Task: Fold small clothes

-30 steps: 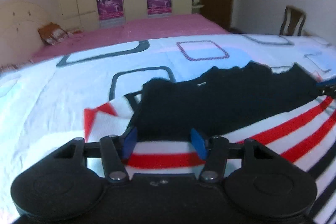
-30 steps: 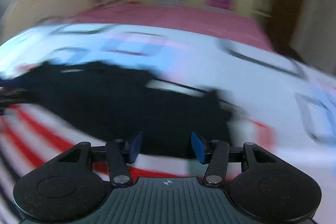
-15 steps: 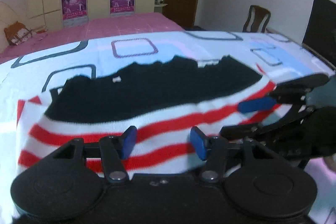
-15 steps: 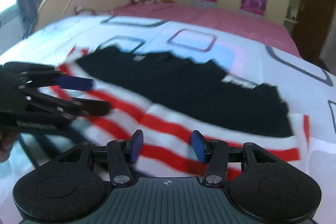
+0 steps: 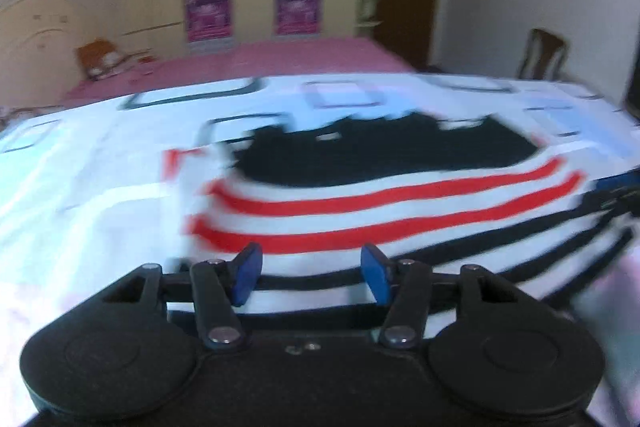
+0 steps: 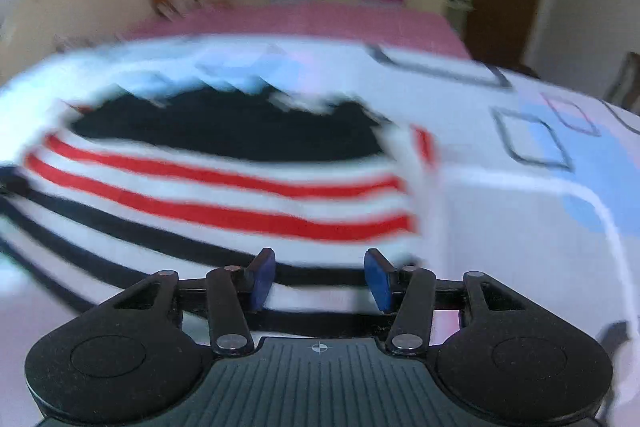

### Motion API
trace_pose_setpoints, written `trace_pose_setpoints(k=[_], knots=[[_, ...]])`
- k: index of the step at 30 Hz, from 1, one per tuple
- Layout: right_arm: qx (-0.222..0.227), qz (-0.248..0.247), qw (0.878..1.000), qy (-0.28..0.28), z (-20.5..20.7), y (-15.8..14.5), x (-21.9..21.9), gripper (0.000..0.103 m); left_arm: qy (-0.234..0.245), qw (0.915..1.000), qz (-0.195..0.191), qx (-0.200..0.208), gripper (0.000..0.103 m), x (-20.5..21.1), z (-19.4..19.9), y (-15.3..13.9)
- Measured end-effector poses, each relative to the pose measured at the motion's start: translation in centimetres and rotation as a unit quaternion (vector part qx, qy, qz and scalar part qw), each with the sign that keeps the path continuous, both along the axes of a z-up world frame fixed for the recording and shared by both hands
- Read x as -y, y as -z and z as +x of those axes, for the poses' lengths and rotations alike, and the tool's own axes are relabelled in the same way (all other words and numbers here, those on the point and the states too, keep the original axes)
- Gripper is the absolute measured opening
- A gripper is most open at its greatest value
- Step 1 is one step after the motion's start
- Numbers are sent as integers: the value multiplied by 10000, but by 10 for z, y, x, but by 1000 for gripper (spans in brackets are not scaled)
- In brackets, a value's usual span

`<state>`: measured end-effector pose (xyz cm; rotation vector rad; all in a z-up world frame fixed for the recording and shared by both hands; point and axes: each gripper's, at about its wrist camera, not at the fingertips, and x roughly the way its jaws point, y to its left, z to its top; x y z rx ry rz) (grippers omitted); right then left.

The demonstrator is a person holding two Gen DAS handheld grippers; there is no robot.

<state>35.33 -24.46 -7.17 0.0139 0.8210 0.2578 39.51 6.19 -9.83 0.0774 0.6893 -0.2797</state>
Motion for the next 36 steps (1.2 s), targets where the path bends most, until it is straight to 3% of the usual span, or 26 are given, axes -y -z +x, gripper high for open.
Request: trace_pose_setpoints(k=[5, 9, 18, 22, 24, 32, 36], knots=[[-237, 103, 9981, -556, -7, 11, -63, 50, 177, 9993, -57, -309, 54, 40, -8, 11], [-441, -113, 9968, -663, -15, 33, -86, 50, 124, 9989, 174, -427, 54, 50, -8, 23], [-421, -137, 9970, -639, -19, 33, -83, 50, 90, 9988, 167, -452, 55, 46, -13, 22], [-390, 4, 9982, -458, -25, 31, -72, 50, 48, 9987, 179, -477, 55, 43, -15, 22], [-355, 60, 9990, -250, -27, 30, -60, 32, 12, 9986, 206, -478, 55, 38, -17, 21], [-472, -181, 9957, 772, -39, 27, 26, 31, -656, 9968, 243, -380, 53, -21, -32, 20], [-493, -123, 9943, 934, -51, 28, 53, 30, -730, 9964, 188, -381, 53, -41, -36, 20]])
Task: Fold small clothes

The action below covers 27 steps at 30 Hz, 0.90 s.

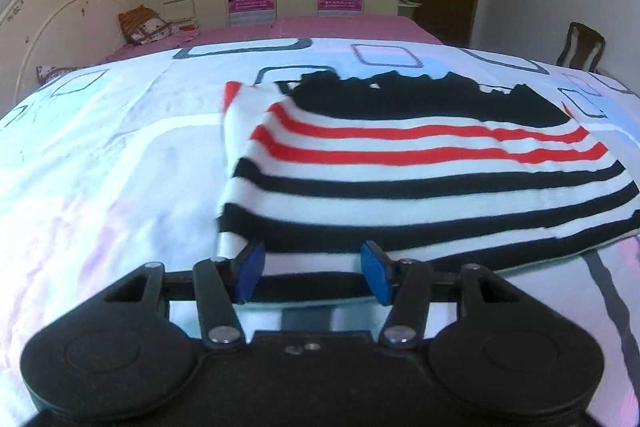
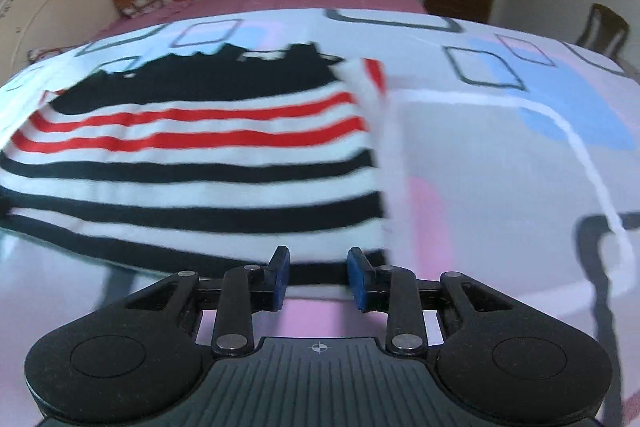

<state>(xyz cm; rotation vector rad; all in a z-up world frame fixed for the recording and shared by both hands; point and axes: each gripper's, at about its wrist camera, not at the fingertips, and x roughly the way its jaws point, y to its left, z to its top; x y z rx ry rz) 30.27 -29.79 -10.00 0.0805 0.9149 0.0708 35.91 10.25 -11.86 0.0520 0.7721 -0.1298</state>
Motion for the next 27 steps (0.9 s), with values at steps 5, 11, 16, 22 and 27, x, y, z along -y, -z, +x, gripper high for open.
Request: trace_pose_setpoints(k=[5, 11, 16, 22, 27], knots=[[9, -170, 9999, 8, -9, -3, -5, 28, -93, 9998, -160, -59, 50, -3, 3, 0], [558, -29, 9980, 303, -12, -22, 13, 52, -160, 9990, -330, 253, 50, -10, -8, -12], [182, 170, 9997, 51, 1, -11, 19, 51, -595, 9972, -388, 240, 48, -30, -5, -7], [-110, 168, 9998, -42, 2, -2, 19, 7, -721, 9945, -734, -208, 45, -46, 8, 4], [-175, 109, 9998, -15, -17, 1, 22, 5, -633, 9962, -576, -178, 43, -41, 8, 5]])
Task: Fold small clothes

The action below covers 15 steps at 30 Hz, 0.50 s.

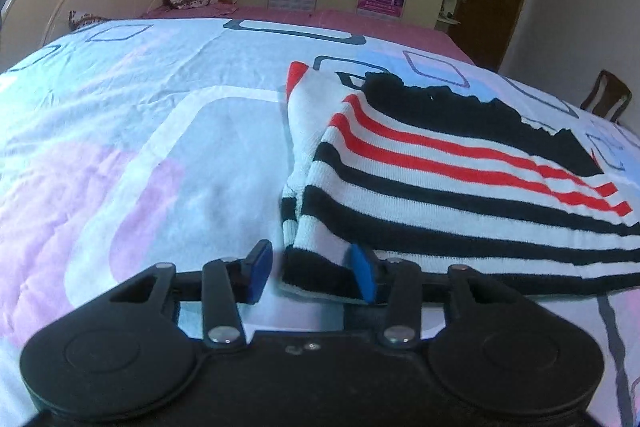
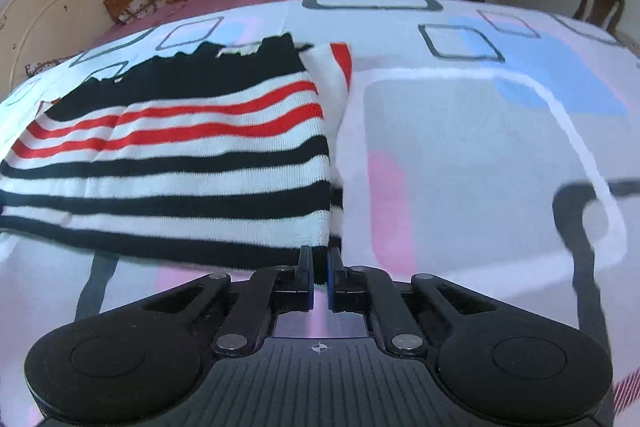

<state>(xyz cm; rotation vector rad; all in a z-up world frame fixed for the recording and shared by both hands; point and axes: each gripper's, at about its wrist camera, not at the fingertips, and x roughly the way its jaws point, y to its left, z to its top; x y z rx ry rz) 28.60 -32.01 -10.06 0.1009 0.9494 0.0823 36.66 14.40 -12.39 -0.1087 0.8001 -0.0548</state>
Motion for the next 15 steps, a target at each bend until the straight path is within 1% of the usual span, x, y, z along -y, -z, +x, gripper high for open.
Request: trace_pose_setpoints(k=[3, 4, 5, 7, 8, 9, 10, 12, 13, 14, 15], knots=[[-99, -138, 9998, -126, 2, -3, -5, 5, 11, 10000, 94, -25, 45, 0, 0, -2], [-116, -149, 9997, -139, 4, -3, -4, 5, -15, 9998, 193, -4, 45, 0, -2, -6], [-57, -192, 9998, -59, 4, -6, -2, 5, -49, 9991, 385, 149, 44, 2, -7, -14], [373, -414, 9983, 194, -3, -19, -1, 5, -24, 9966, 632, 523, 47, 10, -18, -27], [608, -511, 9965, 250, -7, -27, -4, 6, 84, 9958, 619, 669, 47, 15, -24, -31], [709, -474, 9962, 198, -9, -31, -6, 6, 234, 9952, 615, 730, 48, 21, -26, -33], [735, -404, 9964, 112, -7, -32, -10, 6, 425, 9940, 686, 734, 49, 29, -26, -31], [668, -421, 9969, -53, -2, -26, -21, 6, 670, 9930, 825, 508, 51, 43, -20, -23], [577, -480, 9971, -132, 1, -20, -25, 6, 703, 9936, 835, 304, 56, 47, -16, -14], [369, -557, 9976, -189, 5, -11, -28, 6, 690, 9939, 845, 130, 57, 48, -12, -5], [31, -599, 9980, -209, 9, 2, -28, 7, 703, 9937, 861, 125, 57, 49, -12, 1]])
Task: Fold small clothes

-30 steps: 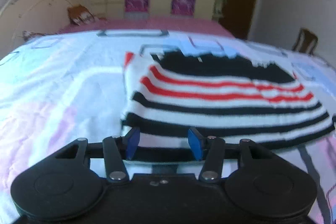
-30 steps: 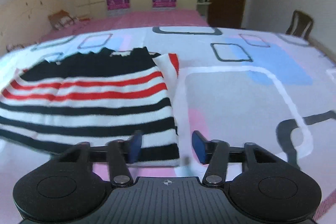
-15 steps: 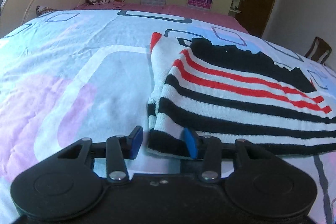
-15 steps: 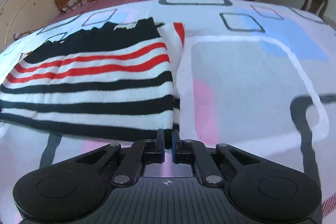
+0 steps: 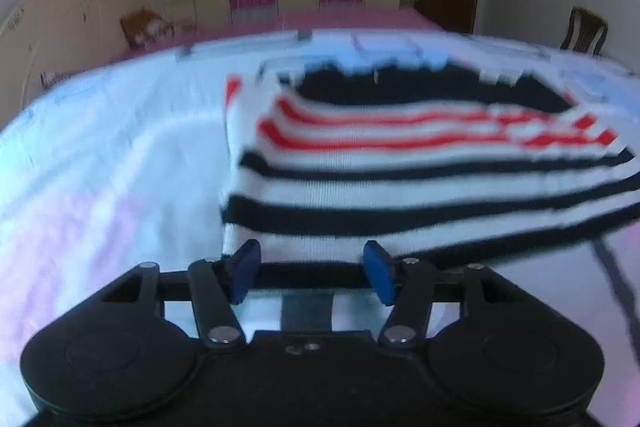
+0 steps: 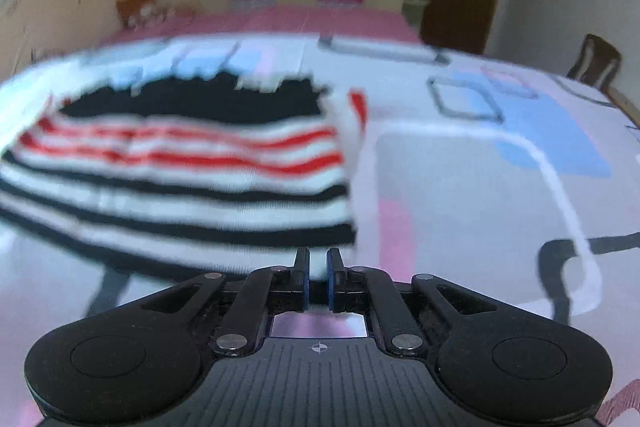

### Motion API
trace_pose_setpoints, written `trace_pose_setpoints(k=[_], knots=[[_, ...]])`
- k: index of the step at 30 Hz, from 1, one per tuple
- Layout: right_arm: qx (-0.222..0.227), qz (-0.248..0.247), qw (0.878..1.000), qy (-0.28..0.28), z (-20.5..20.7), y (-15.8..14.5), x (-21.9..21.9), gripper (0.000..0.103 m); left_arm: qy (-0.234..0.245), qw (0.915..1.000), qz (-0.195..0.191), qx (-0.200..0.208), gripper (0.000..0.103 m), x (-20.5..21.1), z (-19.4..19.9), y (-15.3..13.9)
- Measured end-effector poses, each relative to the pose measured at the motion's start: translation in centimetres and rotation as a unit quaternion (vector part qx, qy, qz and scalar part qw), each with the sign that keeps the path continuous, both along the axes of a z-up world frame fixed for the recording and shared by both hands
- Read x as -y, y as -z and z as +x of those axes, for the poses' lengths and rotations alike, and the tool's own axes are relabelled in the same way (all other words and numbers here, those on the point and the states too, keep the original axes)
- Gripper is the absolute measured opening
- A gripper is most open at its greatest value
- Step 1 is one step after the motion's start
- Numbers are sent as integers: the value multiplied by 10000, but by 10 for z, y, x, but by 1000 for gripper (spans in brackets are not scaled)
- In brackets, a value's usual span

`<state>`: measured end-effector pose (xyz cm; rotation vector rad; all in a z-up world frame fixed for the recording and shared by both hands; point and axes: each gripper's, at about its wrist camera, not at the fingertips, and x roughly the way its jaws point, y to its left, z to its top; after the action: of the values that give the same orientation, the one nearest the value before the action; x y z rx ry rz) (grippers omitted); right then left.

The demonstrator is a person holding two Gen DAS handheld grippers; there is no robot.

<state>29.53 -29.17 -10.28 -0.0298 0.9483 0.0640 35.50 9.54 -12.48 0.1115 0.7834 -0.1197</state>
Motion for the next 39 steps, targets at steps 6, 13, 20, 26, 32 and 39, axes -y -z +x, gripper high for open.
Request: trace_pose_setpoints(k=[6, 13, 20, 26, 32, 39], knots=[[263, 132, 9996, -42, -8, -16, 1, 8, -210, 9996, 95, -132, 56, 7, 1, -13], [-31, 153, 9993, -334, -5, 0, -13, 54, -269, 9990, 99, -353, 59, 7, 1, -10], [44, 164, 9997, -176, -9, -1, -16, 54, -172, 9996, 33, -220, 60, 4, -4, -5], [422, 833, 9954, 201, -8, -24, -13, 54, -94, 9993, -184, -296, 64, -1, -1, -7], [593, 968, 9934, 180, 15, -42, -34, 20, -50, 9980, -521, -355, 70, -5, -5, -12], [578, 1159, 9913, -231, 50, -49, -63, 20, -1338, 9383, -3149, -509, 51, -46, -22, 11]])
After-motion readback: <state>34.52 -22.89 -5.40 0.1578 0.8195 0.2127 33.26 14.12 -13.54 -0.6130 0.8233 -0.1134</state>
